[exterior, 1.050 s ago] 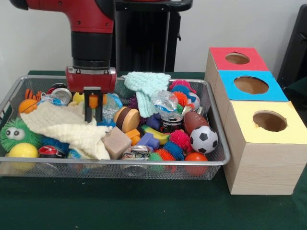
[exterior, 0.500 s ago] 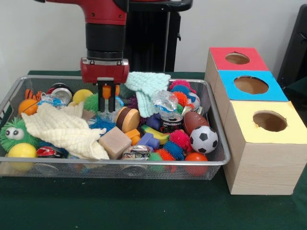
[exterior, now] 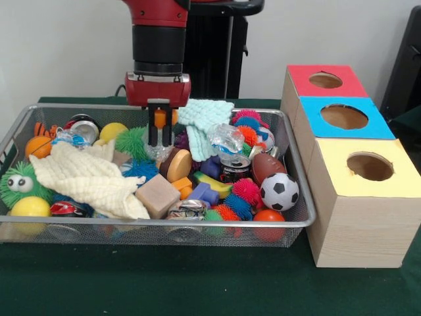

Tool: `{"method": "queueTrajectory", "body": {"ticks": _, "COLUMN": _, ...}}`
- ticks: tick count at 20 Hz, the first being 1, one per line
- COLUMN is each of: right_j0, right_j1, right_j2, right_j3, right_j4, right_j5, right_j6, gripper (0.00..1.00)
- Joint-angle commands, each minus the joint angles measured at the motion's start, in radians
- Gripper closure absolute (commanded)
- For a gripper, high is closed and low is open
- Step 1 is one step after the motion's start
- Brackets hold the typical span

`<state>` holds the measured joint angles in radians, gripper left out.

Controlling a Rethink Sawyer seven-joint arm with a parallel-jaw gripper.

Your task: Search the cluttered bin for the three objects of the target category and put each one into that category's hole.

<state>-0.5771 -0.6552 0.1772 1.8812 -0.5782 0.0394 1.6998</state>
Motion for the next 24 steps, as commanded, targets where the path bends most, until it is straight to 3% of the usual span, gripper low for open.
{"method": "queueTrajectory", "body": {"ticks": 1, "right_j0": -0.061, "right_j1": 0.026, "right_j2": 0.043, "right_j3": 0.014, "right_j4": 0.051, "right_j5": 0.019, "right_j6": 0.144, "gripper": 1.0}}
{"method": "queueTrajectory", "body": {"ticks": 8, "right_j0": -0.147, "right_j1": 0.036, "right_j2": 0.133, "right_j3": -0.015, "right_j4": 0.076, "right_j5": 0.125, "right_j6": 0.059, "gripper": 1.0}}
{"method": "queueTrajectory", "body": {"ticks": 15, "right_j0": -0.241, "right_j1": -0.025, "right_j2": 0.245, "right_j3": -0.082, "right_j4": 0.138, "right_j5": 0.364, "right_j6": -0.096, "gripper": 1.0}}
{"method": "queueTrajectory", "body": {"ticks": 19, "right_j0": -0.277, "right_j1": -0.067, "right_j2": 0.284, "right_j3": -0.098, "right_j4": 0.168, "right_j5": 0.462, "right_j6": -0.123, "gripper": 1.0}}
{"method": "queueTrajectory", "body": {"ticks": 24, "right_j0": -0.307, "right_j1": -0.036, "right_j2": 0.321, "right_j3": -0.121, "right_j4": 0.161, "right_j5": 0.486, "right_j6": -0.116, "gripper": 1.0}}
